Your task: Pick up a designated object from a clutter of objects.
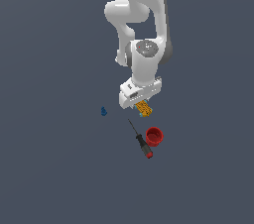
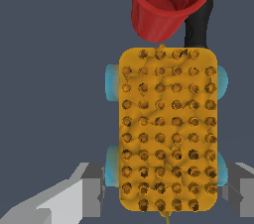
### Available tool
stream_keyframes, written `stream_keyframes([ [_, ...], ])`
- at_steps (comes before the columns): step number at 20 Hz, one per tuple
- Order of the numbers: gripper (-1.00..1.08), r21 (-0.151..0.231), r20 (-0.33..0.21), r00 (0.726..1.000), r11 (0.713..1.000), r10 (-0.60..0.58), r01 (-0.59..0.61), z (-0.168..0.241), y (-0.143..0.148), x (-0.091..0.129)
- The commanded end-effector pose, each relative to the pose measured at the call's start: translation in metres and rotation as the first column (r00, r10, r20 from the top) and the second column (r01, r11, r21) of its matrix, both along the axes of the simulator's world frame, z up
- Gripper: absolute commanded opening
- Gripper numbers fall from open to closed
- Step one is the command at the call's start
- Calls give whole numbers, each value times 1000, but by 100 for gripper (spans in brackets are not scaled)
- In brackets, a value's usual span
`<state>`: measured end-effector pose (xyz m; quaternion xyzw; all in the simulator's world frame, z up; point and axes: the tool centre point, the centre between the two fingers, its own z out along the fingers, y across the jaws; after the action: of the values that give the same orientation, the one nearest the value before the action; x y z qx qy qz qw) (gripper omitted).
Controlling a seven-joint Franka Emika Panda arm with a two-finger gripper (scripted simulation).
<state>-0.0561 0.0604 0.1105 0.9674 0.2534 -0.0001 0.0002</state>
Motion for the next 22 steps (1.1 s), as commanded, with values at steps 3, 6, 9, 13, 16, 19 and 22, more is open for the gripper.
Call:
stream_keyframes([
  [3, -100, 0, 0, 1000, 1000, 0, 0, 37, 16, 19],
  [6, -100, 1, 0, 1000, 1000, 1, -1, 63, 28, 32],
  [9, -100, 1, 0, 1000, 1000, 1, -1, 88, 39, 46],
  [13, -100, 1, 0, 1000, 1000, 1, -1, 121, 54, 64],
  [16, -100, 1, 0, 1000, 1000, 1, -1, 144, 64, 77],
  [19, -100, 1, 0, 1000, 1000, 1, -1, 165, 73, 89],
  [22, -100, 1, 0, 1000, 1000, 1, -1, 185, 82, 100],
])
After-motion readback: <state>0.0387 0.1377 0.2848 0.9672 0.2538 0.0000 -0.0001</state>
